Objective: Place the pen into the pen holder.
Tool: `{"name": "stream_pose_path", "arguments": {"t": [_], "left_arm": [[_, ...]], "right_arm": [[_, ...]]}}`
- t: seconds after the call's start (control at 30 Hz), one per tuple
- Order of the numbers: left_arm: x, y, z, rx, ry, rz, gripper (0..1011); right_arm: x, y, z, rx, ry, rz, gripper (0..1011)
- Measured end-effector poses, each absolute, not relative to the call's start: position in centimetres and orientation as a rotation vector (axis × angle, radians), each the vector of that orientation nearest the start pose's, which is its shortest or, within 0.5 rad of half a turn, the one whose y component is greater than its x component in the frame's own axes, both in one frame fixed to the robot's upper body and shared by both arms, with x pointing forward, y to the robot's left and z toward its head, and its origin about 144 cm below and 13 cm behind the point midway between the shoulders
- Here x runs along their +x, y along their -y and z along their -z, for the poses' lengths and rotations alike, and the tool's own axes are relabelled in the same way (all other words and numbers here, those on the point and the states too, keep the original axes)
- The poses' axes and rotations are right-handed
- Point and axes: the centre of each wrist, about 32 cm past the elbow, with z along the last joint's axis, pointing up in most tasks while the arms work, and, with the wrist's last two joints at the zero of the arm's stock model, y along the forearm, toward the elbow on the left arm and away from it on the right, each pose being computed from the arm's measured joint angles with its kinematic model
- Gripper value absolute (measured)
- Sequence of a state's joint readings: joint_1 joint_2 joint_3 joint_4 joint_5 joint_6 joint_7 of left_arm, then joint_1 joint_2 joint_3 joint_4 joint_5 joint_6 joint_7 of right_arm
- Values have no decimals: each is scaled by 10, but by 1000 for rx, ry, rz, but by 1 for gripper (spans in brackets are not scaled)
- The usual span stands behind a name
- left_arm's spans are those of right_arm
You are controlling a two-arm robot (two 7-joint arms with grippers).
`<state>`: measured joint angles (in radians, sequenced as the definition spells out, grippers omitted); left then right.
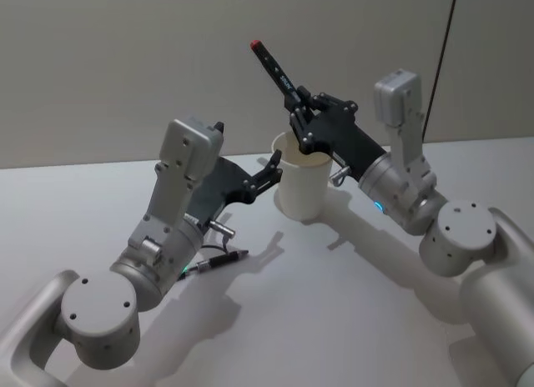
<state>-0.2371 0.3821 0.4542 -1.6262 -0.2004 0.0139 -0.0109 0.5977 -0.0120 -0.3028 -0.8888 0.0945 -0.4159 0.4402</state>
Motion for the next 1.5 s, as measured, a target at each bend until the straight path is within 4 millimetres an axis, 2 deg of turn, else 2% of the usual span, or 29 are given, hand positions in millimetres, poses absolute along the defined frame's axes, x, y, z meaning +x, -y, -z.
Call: {"name": "stream_pose_path", "arguments": {"t": [0.3, 0.37, 0.63, 0.77, 0.8, 0.9, 0.93, 1.13, 1.27, 1.5], "left_arm": [[492, -198, -1204, 61, 268, -1124, 1001], [492, -198, -1204, 61, 268, -1124, 1001], [492, -198, -1204, 61, 268, -1124, 1001], [492, -198, -1204, 61, 268, -1124, 1001], [492, -198, -1204, 61, 268, -1124, 1001], [492, -198, -1204, 61, 268, -1124, 1001], [492, -198, -1204, 61, 268, -1124, 1001], [492, -198, -1204, 61, 268, -1124, 1001], [492, -198, -1204, 61, 268, -1124, 1001], [492, -198, -1204, 61, 268, -1124, 1001]], "right_arm": [[610, 144, -1169, 153, 290, 861, 185], [610, 144, -1169, 152, 290, 861, 218], [611, 143, -1169, 151, 290, 860, 485], [611, 143, -1169, 150, 289, 860, 581], [611, 143, -1169, 150, 289, 860, 640], [611, 143, -1169, 150, 289, 860, 696], [611, 143, -1169, 150, 289, 860, 765], [611, 143, -1168, 150, 289, 860, 926], [611, 142, -1169, 150, 289, 860, 1001], [609, 146, -1170, 153, 290, 864, 1002]]}}
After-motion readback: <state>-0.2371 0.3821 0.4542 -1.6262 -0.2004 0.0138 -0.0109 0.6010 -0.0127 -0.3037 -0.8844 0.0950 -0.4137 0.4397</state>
